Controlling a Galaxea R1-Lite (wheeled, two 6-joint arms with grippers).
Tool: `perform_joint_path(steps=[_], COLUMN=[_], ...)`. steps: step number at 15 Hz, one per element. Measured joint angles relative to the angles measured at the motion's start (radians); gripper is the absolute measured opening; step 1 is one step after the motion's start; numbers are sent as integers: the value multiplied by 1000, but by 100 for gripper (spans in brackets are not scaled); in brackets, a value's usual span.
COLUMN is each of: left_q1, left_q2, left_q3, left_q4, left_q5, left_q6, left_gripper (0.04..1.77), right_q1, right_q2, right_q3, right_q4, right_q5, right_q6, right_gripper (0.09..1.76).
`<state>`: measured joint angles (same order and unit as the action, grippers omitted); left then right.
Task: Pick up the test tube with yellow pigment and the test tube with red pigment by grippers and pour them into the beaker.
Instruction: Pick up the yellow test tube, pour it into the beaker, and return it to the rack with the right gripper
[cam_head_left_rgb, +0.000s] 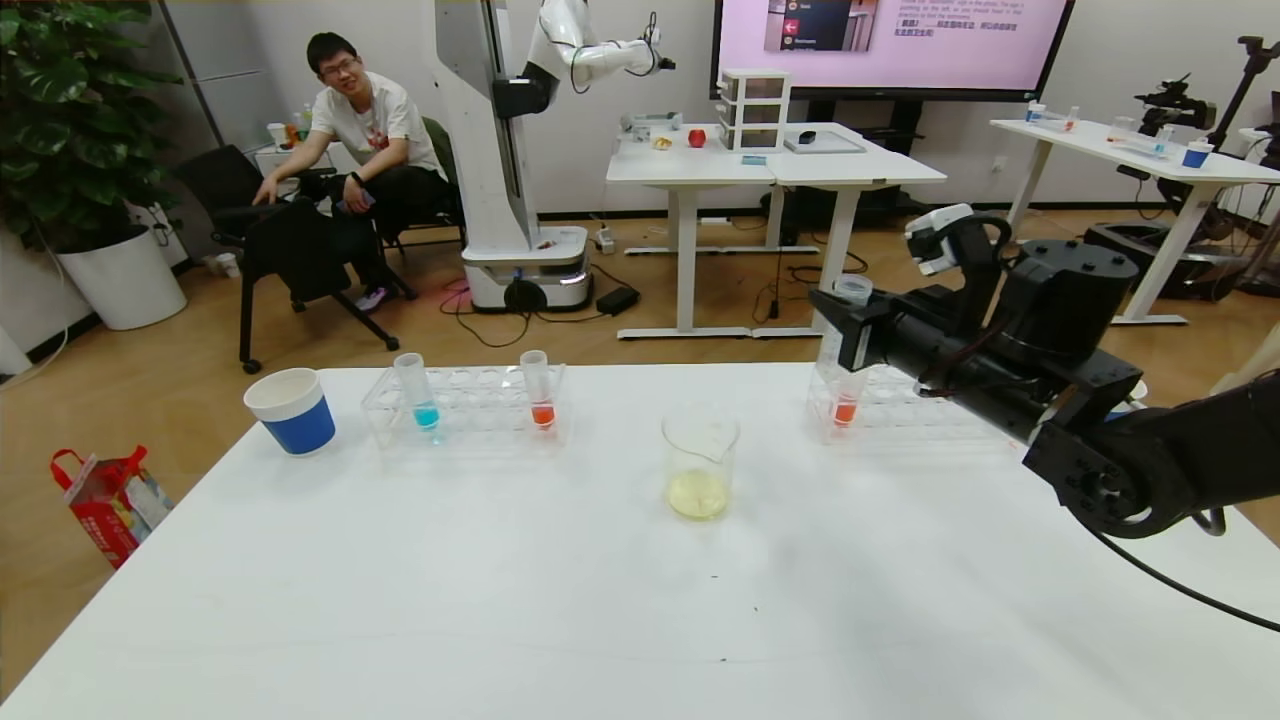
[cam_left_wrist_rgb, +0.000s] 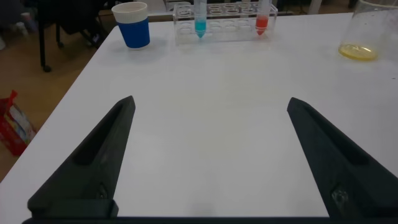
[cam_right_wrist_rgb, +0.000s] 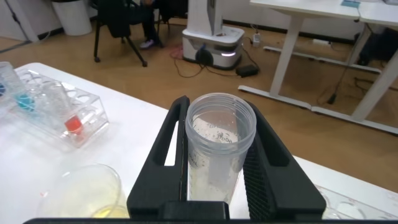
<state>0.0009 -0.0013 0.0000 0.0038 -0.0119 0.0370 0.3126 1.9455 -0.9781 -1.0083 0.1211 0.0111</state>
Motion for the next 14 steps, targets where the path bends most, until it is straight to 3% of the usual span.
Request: perform_joint_path(steps=[9,14], left_q1=[0,0], left_q2=[0,0], left_q3=[0,0], left_q4=[0,0], left_q5=[0,0], left_q6=[0,0], left_gripper=[171,171], right_q1=[-454,-600], right_q2=[-51,28], right_q3=[-123,-212], right_q4=[274,299], right_q5=[67,78], right_q6=[-2,-67], right_gripper=[51,51])
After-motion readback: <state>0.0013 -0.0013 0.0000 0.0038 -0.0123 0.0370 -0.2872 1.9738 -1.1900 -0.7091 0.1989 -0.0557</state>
